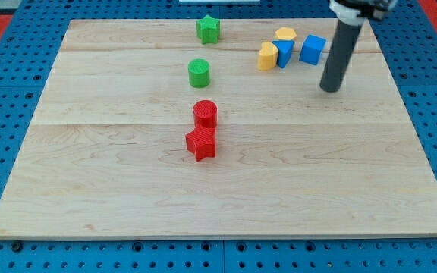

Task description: Move blue cube downwards

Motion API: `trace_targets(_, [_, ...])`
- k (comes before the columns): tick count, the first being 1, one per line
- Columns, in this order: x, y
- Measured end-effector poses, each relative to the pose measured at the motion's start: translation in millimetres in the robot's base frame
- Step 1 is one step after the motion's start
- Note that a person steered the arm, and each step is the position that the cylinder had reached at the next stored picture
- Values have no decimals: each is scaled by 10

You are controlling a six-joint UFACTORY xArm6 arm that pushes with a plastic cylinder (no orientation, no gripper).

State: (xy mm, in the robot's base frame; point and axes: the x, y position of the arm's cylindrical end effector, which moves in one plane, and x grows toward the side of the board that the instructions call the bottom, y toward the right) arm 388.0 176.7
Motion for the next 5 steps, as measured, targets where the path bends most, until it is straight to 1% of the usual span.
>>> trace_targets(1, [-1,-528])
trace_targets(2, [-1,-589])
trace_targets(3, [87,-56])
trace_targets(4, [-208,1030])
trace_targets(5, [-643,1538])
